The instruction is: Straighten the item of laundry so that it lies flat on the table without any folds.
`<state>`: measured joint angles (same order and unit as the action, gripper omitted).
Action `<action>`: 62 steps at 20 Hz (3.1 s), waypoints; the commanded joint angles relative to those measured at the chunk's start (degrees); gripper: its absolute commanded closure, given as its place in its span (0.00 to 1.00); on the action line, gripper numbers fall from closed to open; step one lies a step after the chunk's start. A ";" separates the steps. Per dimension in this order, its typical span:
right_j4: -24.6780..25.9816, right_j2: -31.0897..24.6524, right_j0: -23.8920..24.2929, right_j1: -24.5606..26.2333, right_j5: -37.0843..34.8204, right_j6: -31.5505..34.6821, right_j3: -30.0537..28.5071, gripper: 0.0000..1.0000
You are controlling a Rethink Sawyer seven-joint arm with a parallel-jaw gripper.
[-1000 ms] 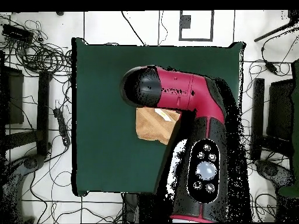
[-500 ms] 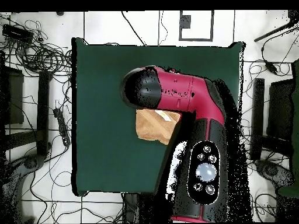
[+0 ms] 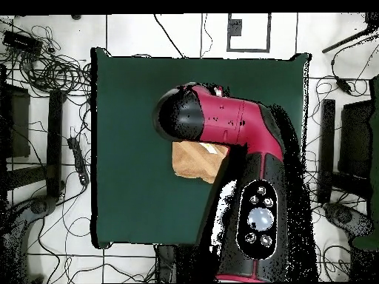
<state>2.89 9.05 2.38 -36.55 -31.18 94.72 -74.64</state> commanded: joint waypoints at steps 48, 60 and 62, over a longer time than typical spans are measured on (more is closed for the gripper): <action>3.78 -1.52 -3.80 7.41 0.96 4.79 -6.43 0.00; 3.60 -0.91 -4.19 7.73 0.30 4.61 -5.84 0.00; 3.41 -0.93 -4.13 7.82 -0.34 4.52 -5.65 0.00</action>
<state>2.87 10.57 0.44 -33.29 -27.21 94.72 -75.70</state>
